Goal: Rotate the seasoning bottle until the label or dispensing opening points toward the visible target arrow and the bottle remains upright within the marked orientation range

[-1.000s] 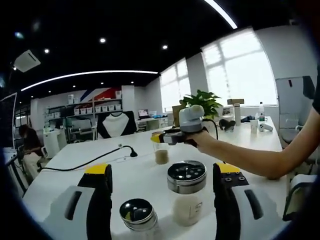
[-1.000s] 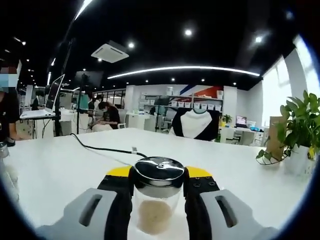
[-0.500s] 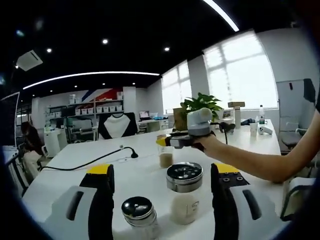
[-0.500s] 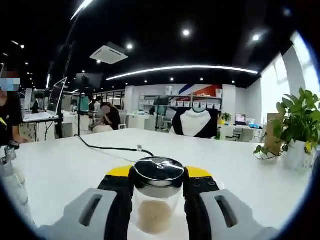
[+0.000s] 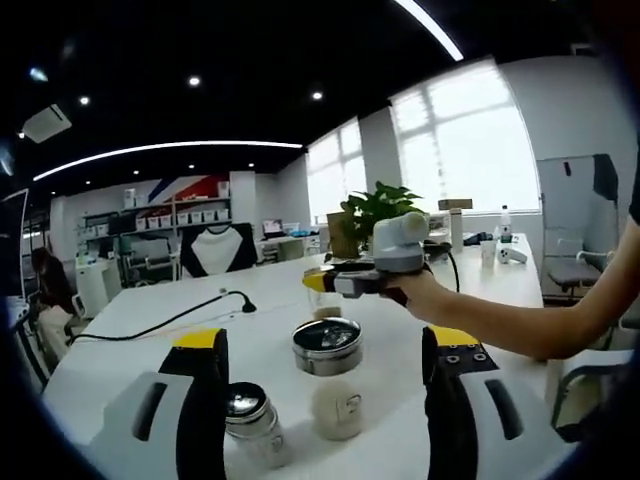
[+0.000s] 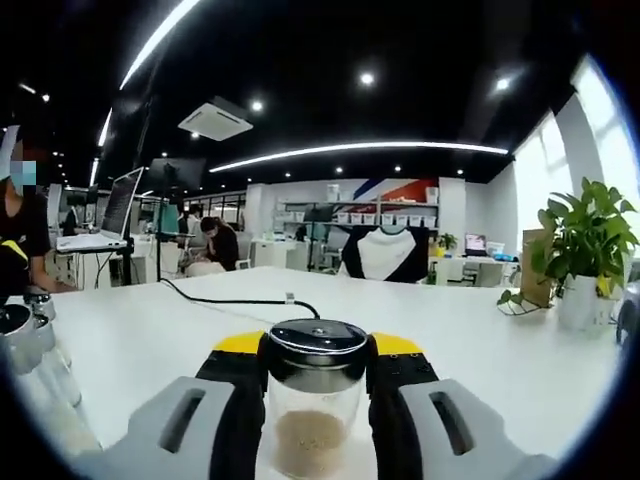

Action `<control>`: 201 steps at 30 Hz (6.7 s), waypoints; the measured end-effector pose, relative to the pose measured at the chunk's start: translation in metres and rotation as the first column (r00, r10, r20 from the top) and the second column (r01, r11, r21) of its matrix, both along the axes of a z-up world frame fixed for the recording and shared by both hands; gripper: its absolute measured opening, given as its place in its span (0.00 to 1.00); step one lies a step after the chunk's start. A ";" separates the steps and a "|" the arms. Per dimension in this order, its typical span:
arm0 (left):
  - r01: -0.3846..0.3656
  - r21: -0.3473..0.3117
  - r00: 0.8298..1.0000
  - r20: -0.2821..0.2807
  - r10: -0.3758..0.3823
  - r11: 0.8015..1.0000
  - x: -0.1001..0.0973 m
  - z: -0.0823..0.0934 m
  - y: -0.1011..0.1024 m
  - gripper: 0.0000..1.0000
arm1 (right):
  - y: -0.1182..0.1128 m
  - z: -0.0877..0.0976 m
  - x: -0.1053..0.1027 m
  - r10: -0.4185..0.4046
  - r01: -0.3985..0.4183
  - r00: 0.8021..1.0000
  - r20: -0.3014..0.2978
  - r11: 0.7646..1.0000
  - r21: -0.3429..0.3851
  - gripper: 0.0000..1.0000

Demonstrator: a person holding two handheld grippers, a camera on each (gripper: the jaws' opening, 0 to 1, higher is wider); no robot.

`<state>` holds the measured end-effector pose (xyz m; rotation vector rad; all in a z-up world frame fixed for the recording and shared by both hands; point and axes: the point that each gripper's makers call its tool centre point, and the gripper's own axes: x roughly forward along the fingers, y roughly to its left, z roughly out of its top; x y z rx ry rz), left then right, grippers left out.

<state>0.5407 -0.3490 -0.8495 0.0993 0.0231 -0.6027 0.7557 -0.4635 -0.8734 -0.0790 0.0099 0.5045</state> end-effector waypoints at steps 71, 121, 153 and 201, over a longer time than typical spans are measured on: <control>0.256 -0.015 0.963 -0.077 -0.257 0.966 -0.045 -0.063 -0.064 0.69 | 0.011 0.012 -0.204 0.179 -0.186 0.982 0.060 0.972 0.142 0.36; 0.424 0.022 0.904 -0.062 -0.422 0.905 -0.035 -0.078 -0.086 0.59 | 0.069 -0.001 -0.268 0.656 -0.652 0.754 0.032 0.742 0.158 0.36; 0.171 -0.066 0.985 -0.012 -0.172 0.983 -0.010 -0.068 -0.089 0.46 | 0.056 -0.010 -0.248 0.378 -0.373 0.925 -0.029 0.922 0.104 0.35; 0.158 0.005 0.986 0.049 -0.158 0.987 -0.026 -0.071 -0.078 0.46 | 0.069 -0.015 -0.247 0.493 -0.493 0.870 -0.028 0.870 0.012 0.37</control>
